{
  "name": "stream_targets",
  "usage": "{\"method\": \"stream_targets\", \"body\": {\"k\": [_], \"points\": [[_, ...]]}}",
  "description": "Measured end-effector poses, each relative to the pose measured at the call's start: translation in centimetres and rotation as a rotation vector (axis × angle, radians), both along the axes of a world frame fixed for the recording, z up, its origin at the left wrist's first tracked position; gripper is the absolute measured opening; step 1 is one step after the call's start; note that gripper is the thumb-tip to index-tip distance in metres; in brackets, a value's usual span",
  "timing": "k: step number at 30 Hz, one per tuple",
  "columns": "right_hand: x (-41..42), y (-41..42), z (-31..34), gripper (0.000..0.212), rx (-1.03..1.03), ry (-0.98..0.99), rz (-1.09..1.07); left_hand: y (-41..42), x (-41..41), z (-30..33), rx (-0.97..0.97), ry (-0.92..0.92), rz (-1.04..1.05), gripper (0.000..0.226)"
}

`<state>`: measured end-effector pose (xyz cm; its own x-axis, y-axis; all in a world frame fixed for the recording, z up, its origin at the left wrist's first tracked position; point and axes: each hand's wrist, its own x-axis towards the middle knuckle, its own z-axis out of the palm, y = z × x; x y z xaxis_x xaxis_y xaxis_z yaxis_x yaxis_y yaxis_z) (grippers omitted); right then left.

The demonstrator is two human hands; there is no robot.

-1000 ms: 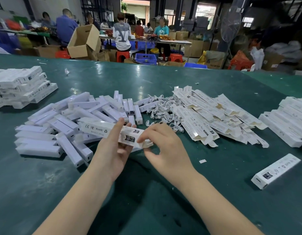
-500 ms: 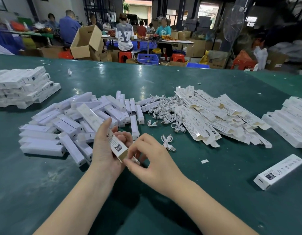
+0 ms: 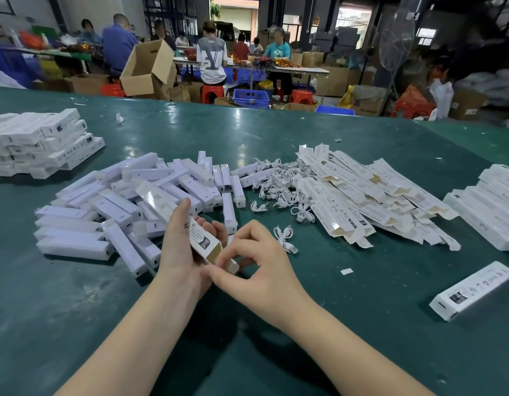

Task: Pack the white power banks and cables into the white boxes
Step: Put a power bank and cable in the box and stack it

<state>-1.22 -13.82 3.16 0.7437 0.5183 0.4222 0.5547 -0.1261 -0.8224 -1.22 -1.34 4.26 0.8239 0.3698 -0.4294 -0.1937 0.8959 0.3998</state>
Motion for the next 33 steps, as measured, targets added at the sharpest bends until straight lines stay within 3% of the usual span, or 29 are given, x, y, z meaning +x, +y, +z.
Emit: {"method": "stream_targets", "body": {"k": [5, 12, 21, 25, 29, 33], "points": [[-0.1, 0.1, 0.0, 0.02, 0.018, 0.083, 0.015, -0.6, -0.3, 0.2, -0.053, -0.042, -0.095, 0.039], [0.4, -0.2, 0.0, 0.009, -0.047, -0.148, -0.059, -0.2, 0.0, 0.2, -0.055, -0.054, -0.044, 0.037], [0.8, -0.2, -0.4, 0.012, -0.055, -0.054, -0.072, -0.4, 0.2, 0.2, -0.064, -0.044, -0.029, 0.051], [1.0, -0.1, -0.5, 0.018, -0.081, 0.066, 0.044, -0.5, 0.1, 0.3, -0.048, -0.05, -0.038, 0.047], [0.6, 0.0, -0.2, 0.019, 0.005, 0.386, 0.221, -0.2, 0.1, 0.4, 0.032, -0.052, -0.013, 0.034], [0.9, -0.2, -0.1, 0.018, 0.081, 0.4, 0.121, -0.7, 0.3, 0.2, 0.255, -0.039, 0.012, 0.025]]}}
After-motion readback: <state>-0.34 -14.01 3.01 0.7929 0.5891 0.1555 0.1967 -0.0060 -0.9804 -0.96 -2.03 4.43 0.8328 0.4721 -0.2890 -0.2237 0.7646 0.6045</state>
